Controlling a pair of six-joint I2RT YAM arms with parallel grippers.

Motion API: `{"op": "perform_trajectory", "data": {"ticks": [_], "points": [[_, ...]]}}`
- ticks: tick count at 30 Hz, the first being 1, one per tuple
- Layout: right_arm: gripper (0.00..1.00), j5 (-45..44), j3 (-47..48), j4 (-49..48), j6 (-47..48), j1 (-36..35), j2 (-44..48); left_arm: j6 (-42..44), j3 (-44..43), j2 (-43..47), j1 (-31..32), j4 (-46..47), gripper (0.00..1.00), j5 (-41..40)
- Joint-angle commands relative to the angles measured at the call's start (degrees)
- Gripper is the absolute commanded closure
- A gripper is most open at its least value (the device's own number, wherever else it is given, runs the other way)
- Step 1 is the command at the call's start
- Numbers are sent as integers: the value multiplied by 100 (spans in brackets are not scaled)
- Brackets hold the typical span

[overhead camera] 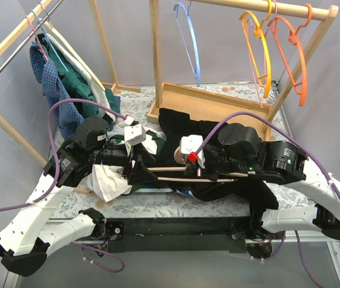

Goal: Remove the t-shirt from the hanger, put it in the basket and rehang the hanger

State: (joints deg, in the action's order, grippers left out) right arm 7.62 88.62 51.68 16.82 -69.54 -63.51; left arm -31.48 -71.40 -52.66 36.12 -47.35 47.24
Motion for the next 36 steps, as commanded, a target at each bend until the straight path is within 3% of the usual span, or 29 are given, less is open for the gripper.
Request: {"op": "perform_trajectory", "data": {"ticks": [1,6,11,13,16,17,18,29,35,36], "points": [[99,161,410,-18,76,10,-13,20,187,248,-17,-107,36,-285],[99,100,481,105,50,10,101,11,258,353,-17,-116,41,-602],[99,47,437,141,-21,10,303,11,267,371,-8,-186,58,-716],[99,21,402,158,-29,10,391,2,240,371,-17,-222,61,-778],[99,-50,367,228,-56,10,462,-15,179,371,-17,-301,75,-875],[99,-67,349,237,-65,10,479,-16,161,380,-17,-318,84,-892],[99,-85,349,237,-73,10,506,-33,152,371,-17,-310,100,-901],[99,-348,191,79,-135,10,682,-16,82,362,-17,-318,100,-901],[99,-900,-90,-350,-240,10,953,-94,12,485,-17,-152,100,-1435],[76,-998,-134,-413,-240,10,998,-112,12,503,-17,-108,100,-1594]]}}
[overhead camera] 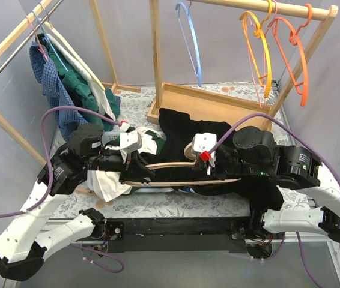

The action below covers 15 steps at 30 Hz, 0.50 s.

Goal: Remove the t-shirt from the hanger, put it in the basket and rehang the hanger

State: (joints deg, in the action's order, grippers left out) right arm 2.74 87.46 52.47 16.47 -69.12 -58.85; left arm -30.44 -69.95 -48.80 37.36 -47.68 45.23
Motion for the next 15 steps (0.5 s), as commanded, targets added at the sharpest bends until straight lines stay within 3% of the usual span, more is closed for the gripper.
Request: {"op": "perform_trajectory", "data": {"ticks": [1,3,4,8,13,15], "points": [[58,-607,-71,-579,-214,-31,585,-235,-133,159,-142,-22,100,-1612],[29,-968,-220,-754,-249,-31,725,-279,-63,334,-142,206,100,-2429],[25,-1073,-273,-790,-249,-22,761,-287,-10,405,-142,302,100,-2684],[19,-2116,-528,-966,-320,-31,1006,-305,8,643,-142,672,100,-3406],[18,-3716,-1204,-1545,-548,-31,1411,-314,-71,635,-142,646,100,-3627],[18,-3947,-1423,-1651,-714,-31,1595,-305,-124,617,-142,637,100,-3557]]}}
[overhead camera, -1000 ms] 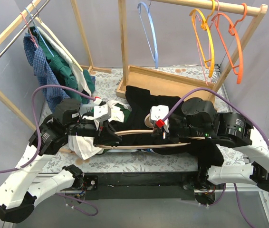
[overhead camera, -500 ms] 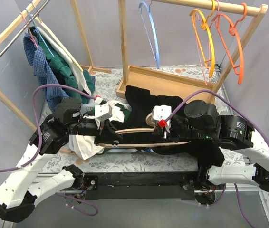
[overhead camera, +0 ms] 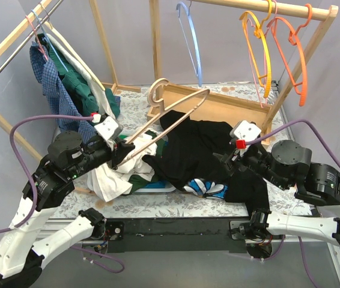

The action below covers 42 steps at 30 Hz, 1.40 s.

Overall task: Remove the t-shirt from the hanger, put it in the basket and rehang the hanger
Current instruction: Remove the T-shirt from the hanger, then place the hanger at the clothesline.

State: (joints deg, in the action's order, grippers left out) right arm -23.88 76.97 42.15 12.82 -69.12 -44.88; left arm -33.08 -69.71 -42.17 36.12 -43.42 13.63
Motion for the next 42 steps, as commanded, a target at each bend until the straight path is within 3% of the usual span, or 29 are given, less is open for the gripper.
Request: {"op": "perform_trajectory", "data": {"ticks": [1,6,13,27,33,35,42], "points": [[18,-1382,-445,-690,-402,-31,269,-58,-165,-63,-17,237,100,-405],[20,-1295,-788,-708,-798,-31,533,-93,-533,-247,-17,369,100,-659],[23,-909,-1061,-735,-1097,-31,393,-269,-991,-1003,-17,282,100,-1845],[23,-715,-1254,-937,-1150,-31,393,-533,-605,-1153,-17,27,100,-2576],[24,-723,-1290,-946,-1185,-31,375,-279,-605,-977,-17,-87,100,-1373],[24,-776,-1298,-946,-1185,-31,401,-156,-596,-925,-17,-132,100,-539],[24,-1084,-1193,-797,-1203,-31,551,-75,-763,-1170,-17,-273,100,368]]}}
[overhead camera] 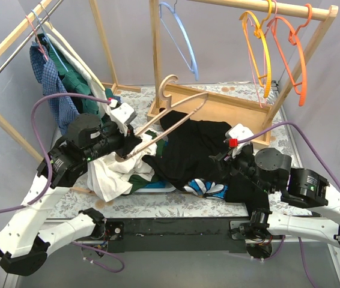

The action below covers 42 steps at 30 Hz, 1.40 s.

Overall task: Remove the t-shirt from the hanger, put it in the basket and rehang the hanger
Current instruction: Place the hanger at the clothesline.

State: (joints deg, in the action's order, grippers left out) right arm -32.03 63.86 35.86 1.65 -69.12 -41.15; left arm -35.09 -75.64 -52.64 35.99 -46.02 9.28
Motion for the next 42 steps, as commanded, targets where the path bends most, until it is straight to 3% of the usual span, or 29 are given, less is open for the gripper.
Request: {"op": "perform_trajectory", "data": {"ticks": [1,7,12,20,32,42], "points": [[24,-329,118,-149,-95,-31,238,125,-188,-167,-4,40,100,882],[24,-322,-4,-114,-296,-31,388,-41,-688,-536,-4,567,100,900],[24,-163,-145,-202,-393,-31,388,-314,-1986,-1423,5,551,100,778],[24,-49,-294,-325,-446,-31,265,-796,-3290,-2451,22,612,100,-372],[24,83,-497,-536,-516,-31,212,-1395,-5082,-4094,163,946,100,-1217],[24,197,-743,-694,-666,-31,282,-1597,-5514,-4930,400,1473,100,-1754]]}}
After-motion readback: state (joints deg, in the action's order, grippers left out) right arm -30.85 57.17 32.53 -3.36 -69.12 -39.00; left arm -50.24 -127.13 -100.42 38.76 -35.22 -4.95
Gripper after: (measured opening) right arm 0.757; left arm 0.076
